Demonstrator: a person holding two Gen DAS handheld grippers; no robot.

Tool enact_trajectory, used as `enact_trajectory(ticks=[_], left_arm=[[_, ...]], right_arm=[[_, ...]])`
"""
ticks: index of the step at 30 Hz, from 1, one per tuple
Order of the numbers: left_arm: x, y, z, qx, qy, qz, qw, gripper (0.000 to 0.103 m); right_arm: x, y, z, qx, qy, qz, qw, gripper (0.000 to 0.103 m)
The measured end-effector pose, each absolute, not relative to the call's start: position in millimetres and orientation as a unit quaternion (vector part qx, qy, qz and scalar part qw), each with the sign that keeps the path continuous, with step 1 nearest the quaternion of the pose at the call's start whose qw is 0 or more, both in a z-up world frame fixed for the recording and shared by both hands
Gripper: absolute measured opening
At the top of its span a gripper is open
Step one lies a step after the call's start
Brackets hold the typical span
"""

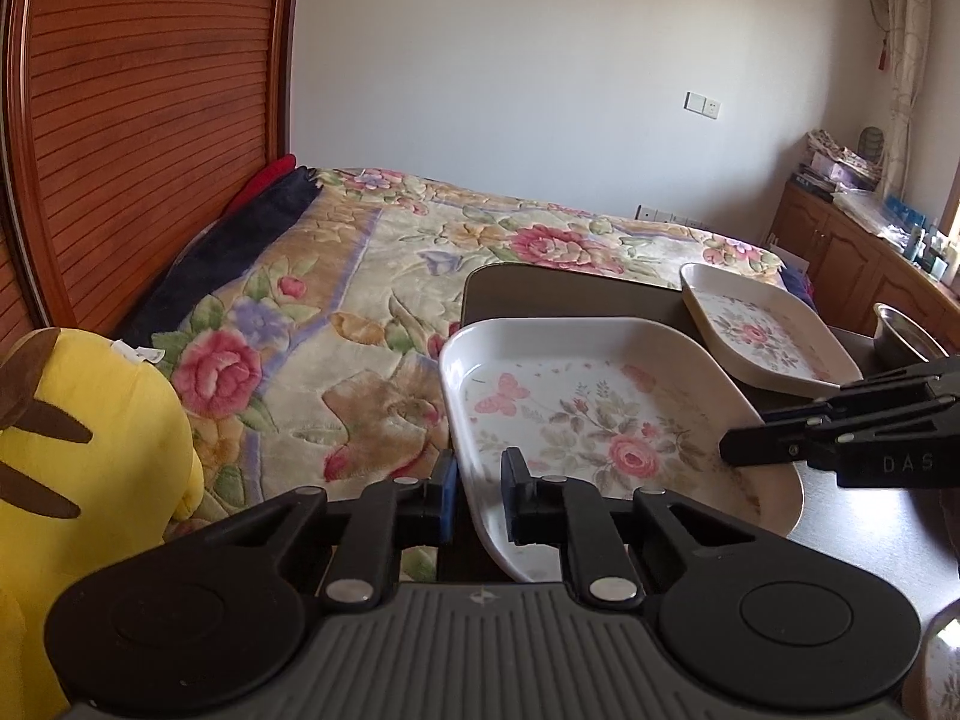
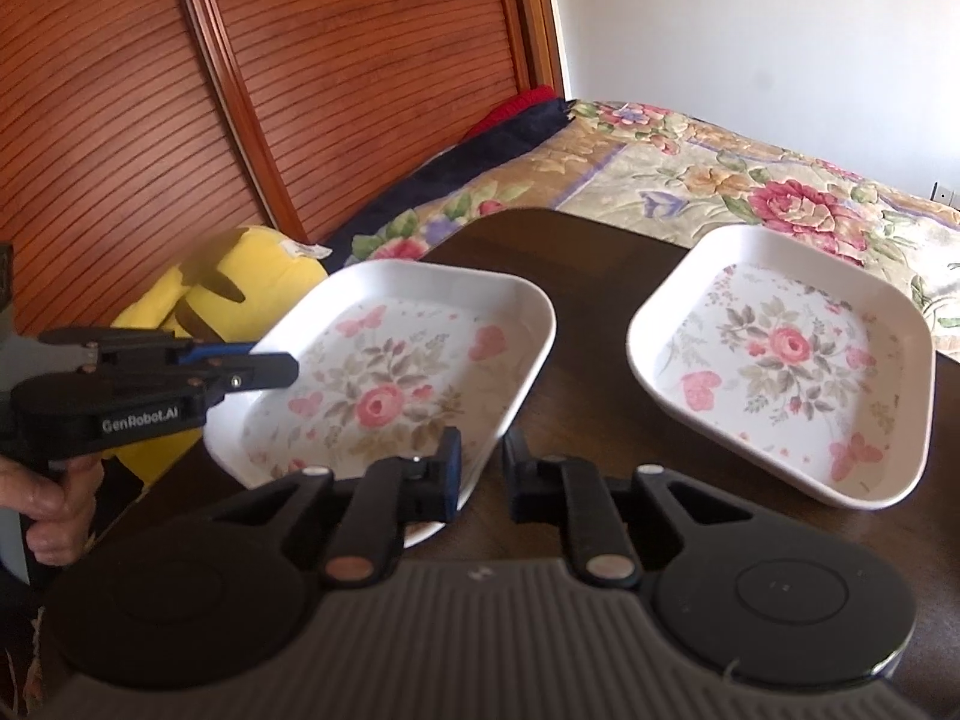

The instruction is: Organize plates and bowls

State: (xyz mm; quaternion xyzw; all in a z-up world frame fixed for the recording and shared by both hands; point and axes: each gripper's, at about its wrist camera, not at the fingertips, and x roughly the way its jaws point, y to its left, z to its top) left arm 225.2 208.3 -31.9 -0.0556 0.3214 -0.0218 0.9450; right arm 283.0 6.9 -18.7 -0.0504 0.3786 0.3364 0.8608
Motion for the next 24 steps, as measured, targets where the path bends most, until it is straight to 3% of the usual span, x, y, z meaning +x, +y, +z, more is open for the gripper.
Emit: enact_trajectory(ticks=[24], left_arm=[[164.3, 128.2, 17.9, -0.04, 0.277, -0.072, 0.957, 0.016]], right_arm=[[214.3, -84.8, 23.8, -0.027, 0.323, 0.321, 0.89, 0.016]])
